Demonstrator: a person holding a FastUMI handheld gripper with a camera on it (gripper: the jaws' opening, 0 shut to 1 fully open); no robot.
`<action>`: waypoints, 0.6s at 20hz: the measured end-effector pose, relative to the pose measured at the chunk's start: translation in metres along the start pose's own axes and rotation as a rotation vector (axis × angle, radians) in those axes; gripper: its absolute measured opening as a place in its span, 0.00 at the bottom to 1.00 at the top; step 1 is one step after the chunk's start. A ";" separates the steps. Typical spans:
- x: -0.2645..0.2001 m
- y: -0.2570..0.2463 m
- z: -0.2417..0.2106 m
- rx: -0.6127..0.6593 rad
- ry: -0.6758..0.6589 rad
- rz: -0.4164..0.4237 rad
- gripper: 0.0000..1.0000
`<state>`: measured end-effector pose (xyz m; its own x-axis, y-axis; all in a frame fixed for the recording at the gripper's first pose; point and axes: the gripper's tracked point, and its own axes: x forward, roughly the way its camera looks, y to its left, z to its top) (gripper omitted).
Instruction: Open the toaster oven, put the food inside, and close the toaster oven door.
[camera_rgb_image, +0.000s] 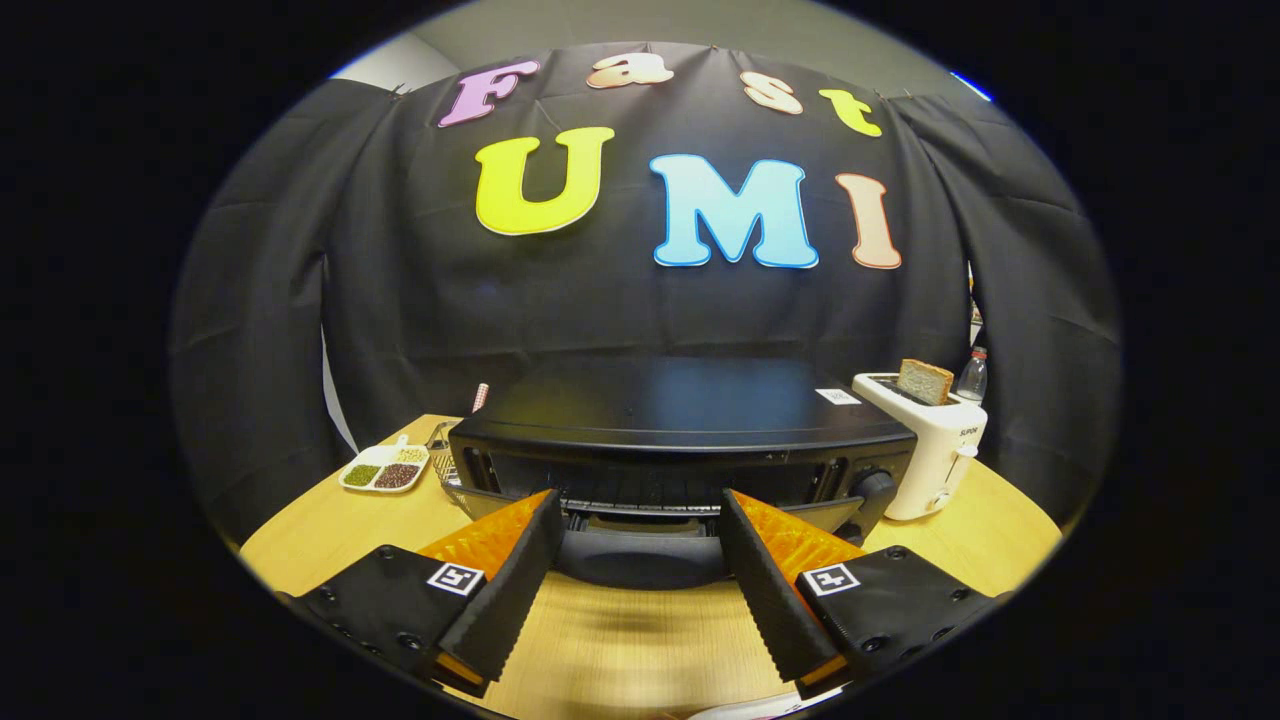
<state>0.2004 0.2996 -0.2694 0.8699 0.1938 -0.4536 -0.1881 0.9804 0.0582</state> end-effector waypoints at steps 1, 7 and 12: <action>-0.004 0.001 -0.006 0.000 0.012 0.002 1.00; -0.024 0.002 -0.030 -0.013 0.042 -0.009 1.00; -0.037 0.003 -0.049 -0.017 0.089 -0.023 1.00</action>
<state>0.1457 0.2937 -0.2960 0.8303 0.1664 -0.5319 -0.1769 0.9837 0.0317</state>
